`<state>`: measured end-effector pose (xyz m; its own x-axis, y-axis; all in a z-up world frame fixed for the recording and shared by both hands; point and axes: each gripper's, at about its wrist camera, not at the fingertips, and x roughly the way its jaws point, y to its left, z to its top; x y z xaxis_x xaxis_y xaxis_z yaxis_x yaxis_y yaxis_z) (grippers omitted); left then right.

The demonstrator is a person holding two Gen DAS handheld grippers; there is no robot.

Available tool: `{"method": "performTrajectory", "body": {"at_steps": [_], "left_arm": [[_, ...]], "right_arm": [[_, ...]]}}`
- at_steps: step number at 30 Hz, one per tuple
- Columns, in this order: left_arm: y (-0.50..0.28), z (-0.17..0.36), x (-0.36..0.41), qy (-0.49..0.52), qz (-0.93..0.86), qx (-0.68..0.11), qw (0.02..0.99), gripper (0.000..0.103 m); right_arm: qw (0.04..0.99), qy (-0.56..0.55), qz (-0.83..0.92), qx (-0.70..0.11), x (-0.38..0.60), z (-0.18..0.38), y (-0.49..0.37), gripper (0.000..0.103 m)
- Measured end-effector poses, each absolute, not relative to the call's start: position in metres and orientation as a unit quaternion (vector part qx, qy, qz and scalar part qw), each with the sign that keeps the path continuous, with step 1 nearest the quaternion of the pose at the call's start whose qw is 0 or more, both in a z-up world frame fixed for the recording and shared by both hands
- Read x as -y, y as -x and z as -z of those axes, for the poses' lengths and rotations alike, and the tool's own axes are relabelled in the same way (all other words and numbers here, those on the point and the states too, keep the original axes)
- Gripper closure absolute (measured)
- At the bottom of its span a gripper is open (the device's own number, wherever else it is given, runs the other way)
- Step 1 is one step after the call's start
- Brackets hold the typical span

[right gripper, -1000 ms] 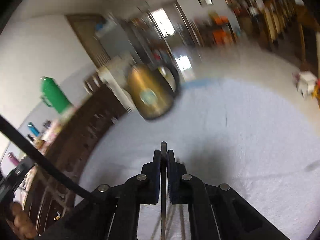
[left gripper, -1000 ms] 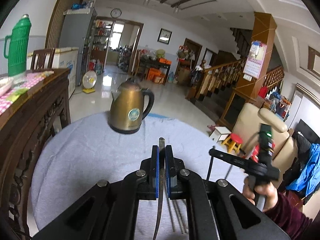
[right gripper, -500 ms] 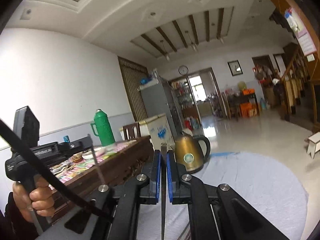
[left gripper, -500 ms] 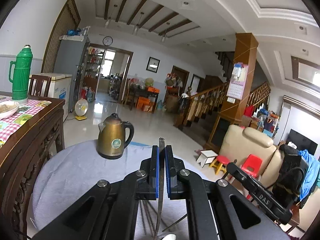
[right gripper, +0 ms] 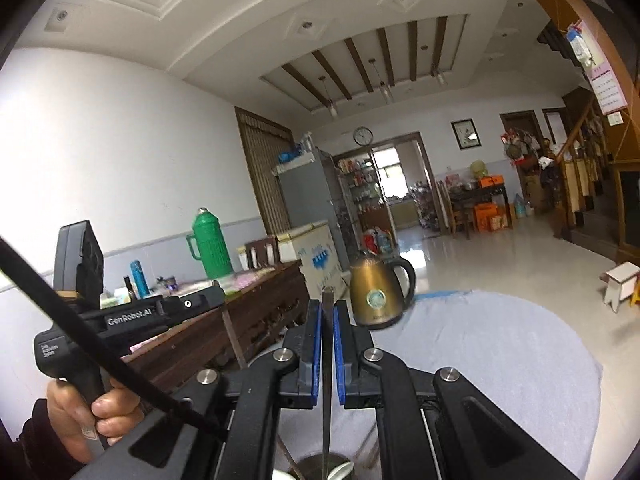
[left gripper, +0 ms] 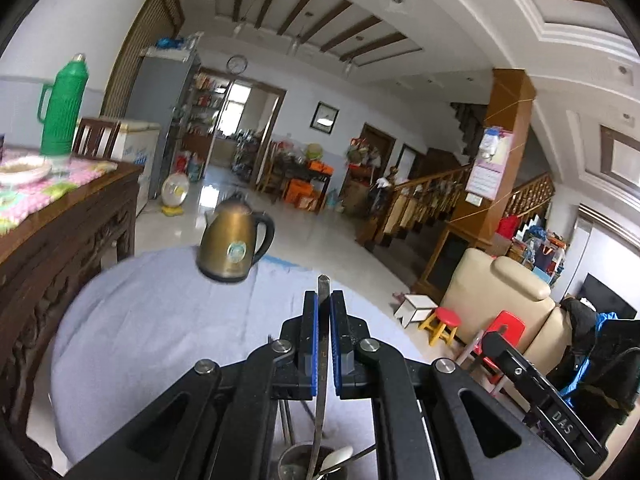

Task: Organize utensils
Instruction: 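Lower the chopsticks into the grey cup with both tools and open them, then move both open tools to the chopsticks lying on the cloth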

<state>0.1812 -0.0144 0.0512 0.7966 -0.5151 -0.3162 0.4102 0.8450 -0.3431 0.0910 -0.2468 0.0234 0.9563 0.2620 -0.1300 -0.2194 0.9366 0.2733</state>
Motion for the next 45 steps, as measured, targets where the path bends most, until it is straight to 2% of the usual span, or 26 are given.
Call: {"method": "performTrajectory", "body": {"at_steps": [11,12,13,14,15,16,17,18,22,29,37,45], "left_arm": [[-0.195,-0.014,0.025,0.117,0.218,-0.258,0.934,0.097],[-0.197,-0.012,0.025,0.114,0.214,-0.266,0.933,0.094],[-0.198,-0.010,0.025,0.110,0.211,-0.275,0.932,0.084],[-0.196,-0.009,0.023,0.110,0.211,-0.275,0.932,0.070],[-0.193,-0.010,0.019,0.111,0.209,-0.270,0.933,0.062],[-0.190,-0.011,0.016,0.113,0.206,-0.262,0.936,0.049],[-0.185,-0.012,0.011,0.114,0.202,-0.250,0.940,0.046],[-0.183,-0.014,0.008,0.113,0.199,-0.241,0.943,0.046],[-0.177,-0.015,-0.008,0.108,0.178,-0.222,0.953,0.043],[-0.199,0.009,-0.042,0.143,0.134,-0.252,0.947,0.043],[-0.236,0.051,-0.061,0.156,0.107,-0.304,0.934,0.043],[-0.284,0.112,-0.065,0.161,0.103,-0.390,0.901,0.043]], "right_arm": [[0.965,-0.117,-0.118,-0.203,0.224,0.014,-0.118,0.096],[0.962,-0.124,-0.117,-0.212,0.226,0.017,-0.120,0.092],[0.961,-0.132,-0.116,-0.215,0.229,0.019,-0.120,0.089],[0.960,-0.143,-0.114,-0.212,0.234,0.019,-0.120,0.079],[0.961,-0.157,-0.107,-0.202,0.243,0.018,-0.117,0.073],[0.961,-0.174,-0.099,-0.189,0.254,0.017,-0.111,0.059],[0.962,-0.186,-0.093,-0.178,0.262,0.017,-0.107,0.046],[0.963,-0.205,-0.082,-0.158,0.274,0.017,-0.101,0.044],[0.960,-0.230,-0.042,-0.155,0.305,0.028,-0.095,0.044],[0.947,-0.259,-0.008,-0.189,0.333,0.058,-0.106,0.044],[0.906,-0.304,-0.007,-0.295,0.364,0.116,-0.156,0.049],[0.877,-0.284,-0.045,-0.385,0.365,0.161,-0.243,0.052]]}}
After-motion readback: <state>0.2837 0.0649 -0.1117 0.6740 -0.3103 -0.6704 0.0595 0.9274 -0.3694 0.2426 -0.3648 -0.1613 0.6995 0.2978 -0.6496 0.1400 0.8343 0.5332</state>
